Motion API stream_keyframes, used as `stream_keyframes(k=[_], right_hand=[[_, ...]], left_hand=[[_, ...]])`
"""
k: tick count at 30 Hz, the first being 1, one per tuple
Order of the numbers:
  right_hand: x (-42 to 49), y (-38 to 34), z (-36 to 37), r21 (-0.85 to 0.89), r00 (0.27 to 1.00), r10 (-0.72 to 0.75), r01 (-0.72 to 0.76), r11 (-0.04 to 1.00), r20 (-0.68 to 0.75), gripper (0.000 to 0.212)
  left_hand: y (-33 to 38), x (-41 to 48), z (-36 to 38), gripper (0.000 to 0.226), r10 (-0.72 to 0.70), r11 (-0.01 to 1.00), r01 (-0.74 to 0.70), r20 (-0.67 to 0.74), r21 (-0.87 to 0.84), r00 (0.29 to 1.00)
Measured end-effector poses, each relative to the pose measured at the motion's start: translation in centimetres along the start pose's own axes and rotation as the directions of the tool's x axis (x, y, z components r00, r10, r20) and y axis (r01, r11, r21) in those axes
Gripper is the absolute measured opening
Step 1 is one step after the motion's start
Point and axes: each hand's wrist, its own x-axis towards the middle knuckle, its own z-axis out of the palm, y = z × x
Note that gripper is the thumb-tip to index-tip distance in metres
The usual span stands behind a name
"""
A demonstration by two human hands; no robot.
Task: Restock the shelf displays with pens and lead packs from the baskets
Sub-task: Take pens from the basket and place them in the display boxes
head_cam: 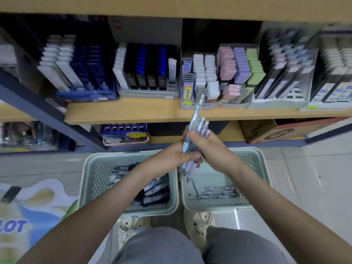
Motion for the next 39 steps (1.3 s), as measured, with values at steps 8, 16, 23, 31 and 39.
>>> stream_keyframes(k=[8,16,23,31,39], right_hand=[[-3.8,-5.9,2.4,-0.015,0.990,-0.092,0.094,0.995,0.103,0.040],[-8.0,-12.7,7.3,-0.078,0.942,-0.335,0.333,0.940,-0.020,0.022],[-10.8,-20.3,11.1,-0.190,0.849,-0.519,0.496,0.847,-0.098,0.022],[-12.5,-27.9,14.5,-0.046,0.814,-0.581,0.580,0.813,0.013,0.021],[-13.3,-33.0,17.3,-0.079,0.757,-0.624,0.646,0.759,0.195,0.016]], left_hand=[[6.5,-5.5,0.1,0.018,0.163,0.985,-0.170,-0.162,-0.028,0.973],[12.4,-12.9,-0.2,0.018,0.286,0.958,-0.283,-0.184,0.044,0.940],[18.3,-19.6,-2.2,0.014,0.390,0.916,-0.330,-0.319,0.226,0.864],[23.8,-25.7,-3.5,0.030,0.483,0.862,-0.402,-0.258,0.309,0.837],[27.8,-29.1,-4.2,0.025,0.558,0.826,-0.498,-0.265,0.262,0.786]])
